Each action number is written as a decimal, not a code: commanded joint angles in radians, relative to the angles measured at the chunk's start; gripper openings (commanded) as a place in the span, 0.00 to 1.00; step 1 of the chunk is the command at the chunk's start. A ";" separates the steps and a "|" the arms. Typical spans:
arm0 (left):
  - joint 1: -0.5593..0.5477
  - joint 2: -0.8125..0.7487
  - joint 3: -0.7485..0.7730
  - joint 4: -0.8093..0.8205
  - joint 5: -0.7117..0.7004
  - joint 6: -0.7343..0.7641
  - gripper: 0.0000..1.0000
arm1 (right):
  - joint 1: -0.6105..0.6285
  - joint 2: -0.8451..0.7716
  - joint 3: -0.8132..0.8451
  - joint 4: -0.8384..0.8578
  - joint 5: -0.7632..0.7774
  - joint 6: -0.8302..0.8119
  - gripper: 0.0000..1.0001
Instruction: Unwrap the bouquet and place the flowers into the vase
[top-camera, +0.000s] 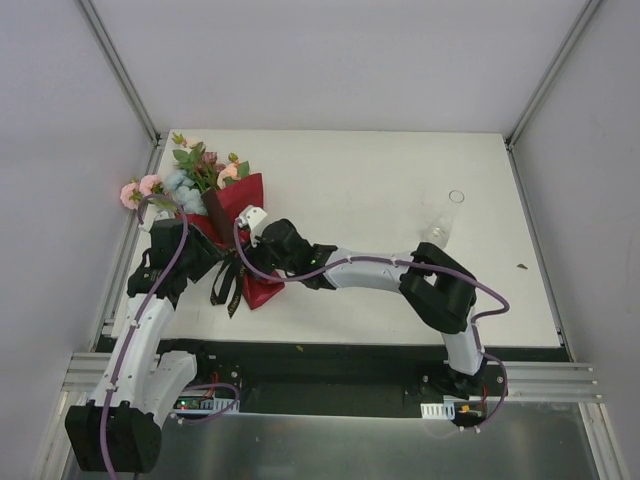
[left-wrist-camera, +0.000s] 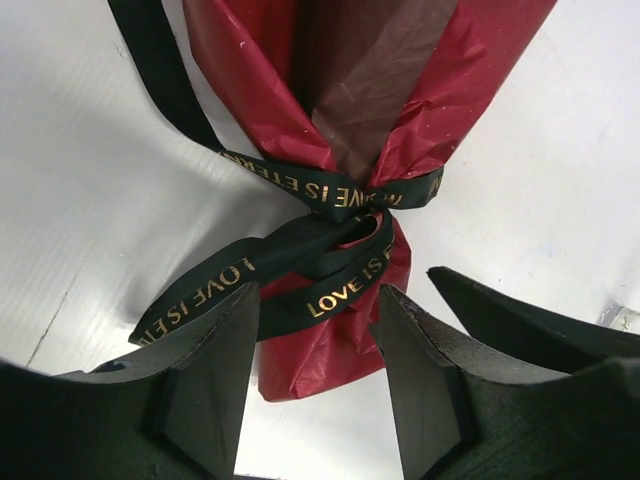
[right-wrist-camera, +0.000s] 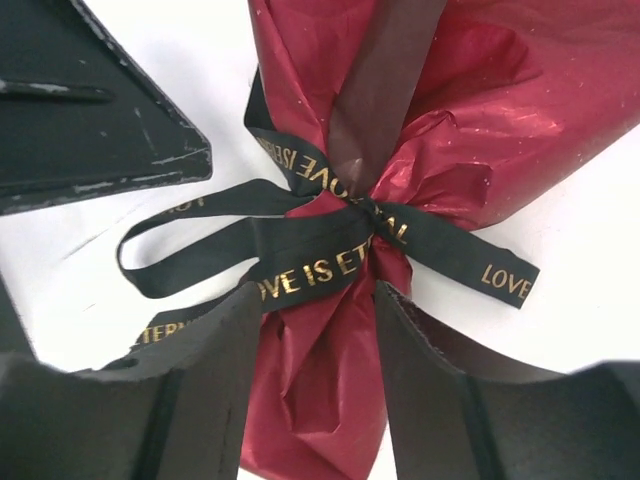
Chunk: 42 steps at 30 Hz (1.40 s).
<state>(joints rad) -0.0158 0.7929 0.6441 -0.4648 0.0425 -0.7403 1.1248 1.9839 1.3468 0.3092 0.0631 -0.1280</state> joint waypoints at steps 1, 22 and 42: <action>0.010 0.014 -0.001 -0.014 0.020 0.005 0.50 | 0.009 0.047 0.100 -0.056 0.006 -0.065 0.49; 0.010 0.055 -0.069 0.040 0.096 -0.001 0.39 | 0.020 0.125 0.183 -0.107 0.075 -0.134 0.24; 0.010 0.288 0.037 0.141 0.229 0.047 0.24 | 0.020 -0.011 0.077 -0.056 0.026 -0.064 0.01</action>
<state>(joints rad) -0.0113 1.0309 0.6670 -0.3653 0.2111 -0.7128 1.1378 2.0426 1.4246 0.2108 0.1123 -0.2268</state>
